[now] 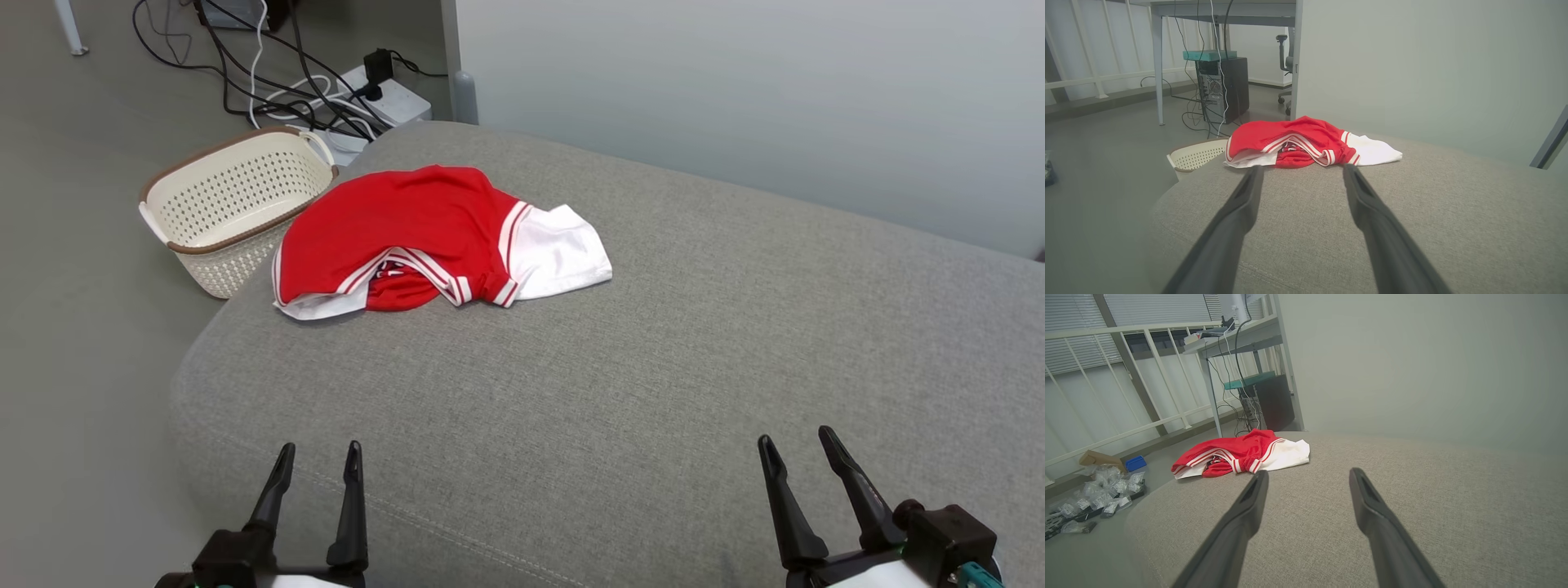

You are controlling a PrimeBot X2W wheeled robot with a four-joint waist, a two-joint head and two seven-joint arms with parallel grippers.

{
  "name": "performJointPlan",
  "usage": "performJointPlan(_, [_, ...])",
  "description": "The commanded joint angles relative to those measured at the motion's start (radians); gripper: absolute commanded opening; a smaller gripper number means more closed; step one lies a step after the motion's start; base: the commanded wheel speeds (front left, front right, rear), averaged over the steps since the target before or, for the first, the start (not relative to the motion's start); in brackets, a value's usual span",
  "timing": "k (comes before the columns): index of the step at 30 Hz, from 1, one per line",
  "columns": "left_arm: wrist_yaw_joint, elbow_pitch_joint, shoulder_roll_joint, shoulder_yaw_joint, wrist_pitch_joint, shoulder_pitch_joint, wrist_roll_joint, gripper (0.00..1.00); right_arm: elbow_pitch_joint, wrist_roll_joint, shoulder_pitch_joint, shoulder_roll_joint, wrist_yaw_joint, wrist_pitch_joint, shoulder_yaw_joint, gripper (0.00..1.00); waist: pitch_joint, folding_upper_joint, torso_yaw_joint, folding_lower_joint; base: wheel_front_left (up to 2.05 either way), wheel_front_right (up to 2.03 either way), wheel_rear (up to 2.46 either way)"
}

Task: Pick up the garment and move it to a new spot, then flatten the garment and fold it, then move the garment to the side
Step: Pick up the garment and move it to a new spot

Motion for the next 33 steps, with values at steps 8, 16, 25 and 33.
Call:
performJointPlan(8, [0.025,0.052,0.002,0.055,-0.005,-0.158,-0.078,1.00,-0.017,0.009,-0.071,-0.050,0.001,-0.006,0.036,1.00,0.055,0.0000,-0.049,0.0000,0.00,0.00,0.00])
performJointPlan(16, [0.051,0.152,0.002,0.095,-0.005,-0.333,-0.146,1.00,-0.017,0.007,-0.148,-0.106,0.001,-0.006,0.058,1.00,0.158,0.0000,-0.106,0.0000,0.00,0.00,0.00])
performJointPlan(25, [0.033,0.368,0.002,0.160,-0.005,-0.617,-0.160,1.00,-0.009,0.013,-0.230,-0.188,0.001,-0.006,0.091,1.00,0.309,0.0000,-0.143,0.0000,0.00,0.00,0.00])
performJointPlan(33, [0.003,0.570,0.002,0.204,-0.005,-0.844,-0.201,1.00,-0.017,0.027,-0.293,-0.256,0.001,-0.006,0.132,1.00,0.410,0.0000,-0.149,0.0000,0.00,0.00,0.00])
